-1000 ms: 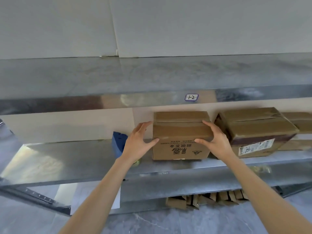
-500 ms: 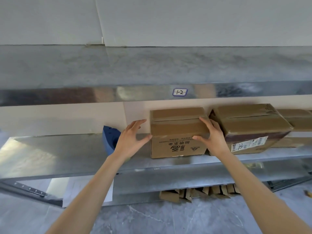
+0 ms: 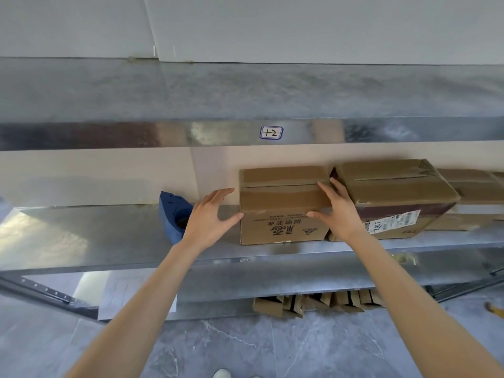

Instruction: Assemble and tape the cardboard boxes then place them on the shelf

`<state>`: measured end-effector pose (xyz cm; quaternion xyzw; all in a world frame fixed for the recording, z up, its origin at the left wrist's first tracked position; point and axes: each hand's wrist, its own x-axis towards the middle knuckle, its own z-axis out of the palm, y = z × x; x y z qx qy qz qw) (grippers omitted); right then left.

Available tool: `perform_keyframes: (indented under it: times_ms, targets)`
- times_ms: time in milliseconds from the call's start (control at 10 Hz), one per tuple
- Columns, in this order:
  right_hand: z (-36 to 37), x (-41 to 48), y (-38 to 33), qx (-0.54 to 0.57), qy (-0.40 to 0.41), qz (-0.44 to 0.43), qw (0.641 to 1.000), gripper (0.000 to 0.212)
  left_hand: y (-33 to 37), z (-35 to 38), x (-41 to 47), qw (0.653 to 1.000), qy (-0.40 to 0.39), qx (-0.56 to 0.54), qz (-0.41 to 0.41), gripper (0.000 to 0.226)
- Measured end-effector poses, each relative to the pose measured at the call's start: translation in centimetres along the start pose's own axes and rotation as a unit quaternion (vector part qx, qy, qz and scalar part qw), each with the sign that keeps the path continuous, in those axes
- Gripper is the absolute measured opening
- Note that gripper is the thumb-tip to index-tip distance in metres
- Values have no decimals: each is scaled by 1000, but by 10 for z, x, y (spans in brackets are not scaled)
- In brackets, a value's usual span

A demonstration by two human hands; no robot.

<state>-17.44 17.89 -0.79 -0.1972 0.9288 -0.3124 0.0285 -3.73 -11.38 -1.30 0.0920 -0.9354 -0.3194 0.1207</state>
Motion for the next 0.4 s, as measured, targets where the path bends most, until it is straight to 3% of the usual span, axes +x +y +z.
perform_keyframes:
  times_ms: [300, 400]
  targets:
    - [-11, -6, -27, -102, -45, -68, 992, 79, -4, -24, -11, 993, 54, 102, 5, 58]
    - [-6, -8, -42, -148, -4, -134, 980, 68, -4, -35, -12, 984, 63, 165, 9, 58]
